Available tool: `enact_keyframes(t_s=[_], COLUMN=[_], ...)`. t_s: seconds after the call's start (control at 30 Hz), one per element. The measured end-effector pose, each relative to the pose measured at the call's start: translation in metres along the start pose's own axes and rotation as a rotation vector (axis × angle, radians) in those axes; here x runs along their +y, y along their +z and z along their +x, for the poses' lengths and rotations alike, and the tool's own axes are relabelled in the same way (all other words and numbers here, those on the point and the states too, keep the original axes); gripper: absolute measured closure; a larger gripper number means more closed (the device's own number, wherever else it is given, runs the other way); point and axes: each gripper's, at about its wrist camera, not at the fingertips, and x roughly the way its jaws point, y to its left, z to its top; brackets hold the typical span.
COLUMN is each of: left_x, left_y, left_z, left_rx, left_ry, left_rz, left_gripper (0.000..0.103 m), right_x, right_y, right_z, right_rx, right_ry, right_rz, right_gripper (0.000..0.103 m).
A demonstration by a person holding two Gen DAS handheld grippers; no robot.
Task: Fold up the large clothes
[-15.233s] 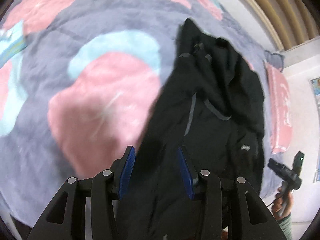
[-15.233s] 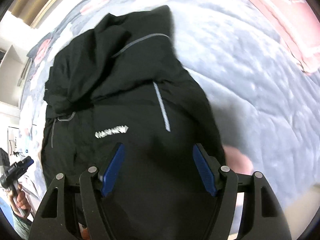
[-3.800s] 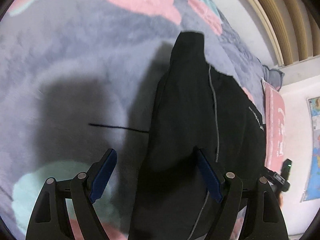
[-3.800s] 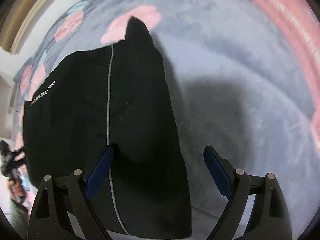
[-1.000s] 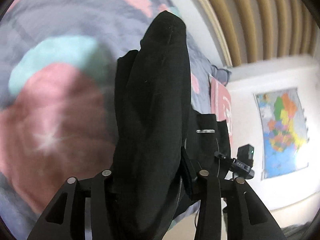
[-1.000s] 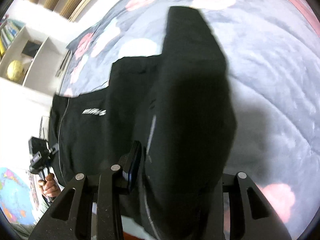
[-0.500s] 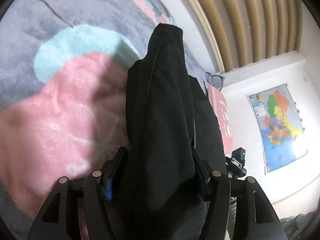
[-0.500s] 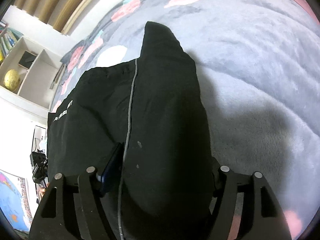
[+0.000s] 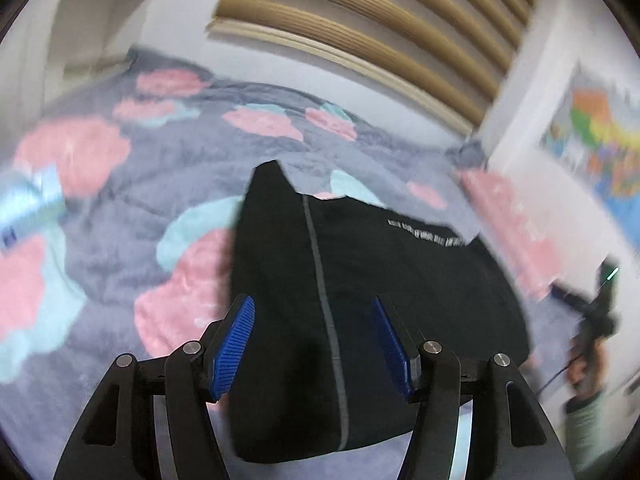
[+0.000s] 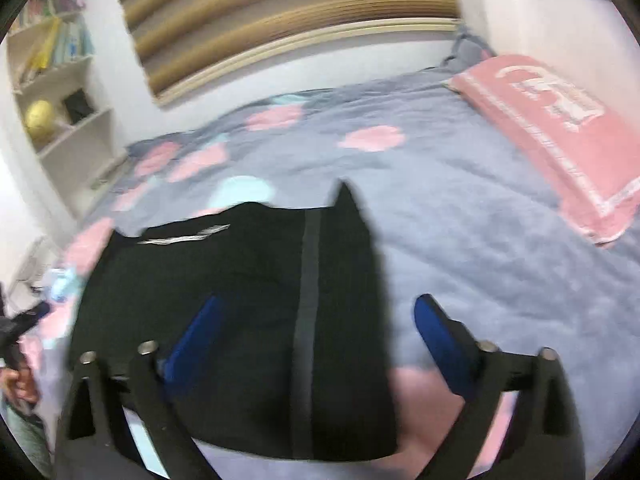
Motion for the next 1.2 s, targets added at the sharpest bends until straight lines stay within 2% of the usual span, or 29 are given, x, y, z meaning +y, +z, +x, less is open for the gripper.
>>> enact_keyframes(t_s=[0.1,0.17,0.2,0.27,0.3,0.37,0.53,0.63,0.7,0.77,0.83,0.93,1.07,1.13,1.2], left_x=[-0.025,-0.026,-0.026,-0.018,-0.017,-0.017,-0.026,-0.038,-0.044,-0.046,-0.054,-0.074,-0.119,-0.141,-0.16], left_y=[-0.01,-0.021,-0.025,-0.037,-0.038,-0.032,-0.034,-0.038,-0.042,-0.044,-0.043,-0.04,-0.029,-0.027,-0.028], left_z=[0.033,0.059,0.069,0.097,0.102,0.103,0.088,0.068,0.054,0.041,0.023,-0.006,-0.062,-0.085,-0.112], left_rx=[0.079,0.143,0.174,0.251,0.264,0.273,0.235,0.212,0.206,0.201,0.17,0.104,-0.015,-0.024,-0.068], left_ry=[0.032,0.032,0.056,0.095,0.102,0.128,0.192,0.242,0.277,0.251,0.263,0.251,0.264,0.218,0.192], left_rz=[0.016,-0.019,-0.043,-0.117,-0.133,-0.137,-0.099,-0.076,-0.082,-0.112,-0.112,-0.082,0.042,0.116,0.146], left_gripper=[0.04,0.041,0.041,0.041,0.04,0.04,0.038,0.038,0.038,0.038,0.038,0.038,0.037,0.032,0.032], right_x=[0.024,0.037,0.035,0.042,0.048,0.052,0.046,0.042,0.037,0.036,0.042,0.059,0.081,0.092,0.102], right_y=[-0.015,-0.032,-0.042,-0.056,-0.061,-0.062,-0.062,-0.06,-0.058,-0.055,-0.044,-0.032,-0.022,-0.02,-0.02], right_z=[0.02,0.05,0.06,0.085,0.095,0.1,0.089,0.079,0.067,0.043,0.013,-0.04,-0.103,-0.137,-0.158], right_rx=[0.061,0.158,0.203,0.261,0.277,0.275,0.232,0.266,0.264,0.22,0.156,0.002,-0.173,-0.277,-0.305], right_ry=[-0.032,-0.042,-0.057,-0.147,-0.2,-0.241,-0.237,-0.275,-0.242,-0.187,-0.197,-0.218,-0.218,-0.199,-0.172], right_rz=[-0.031,-0.048,-0.047,-0.094,-0.141,-0.14,-0.083,-0.046,0.002,0.042,0.035,-0.008,-0.054,-0.057,-0.074], right_gripper=[0.004,0.004,0.004,0.001,0.0,0.0,0.0,0.0,0.0,0.0,0.0,0.0,0.0,0.0,0.0])
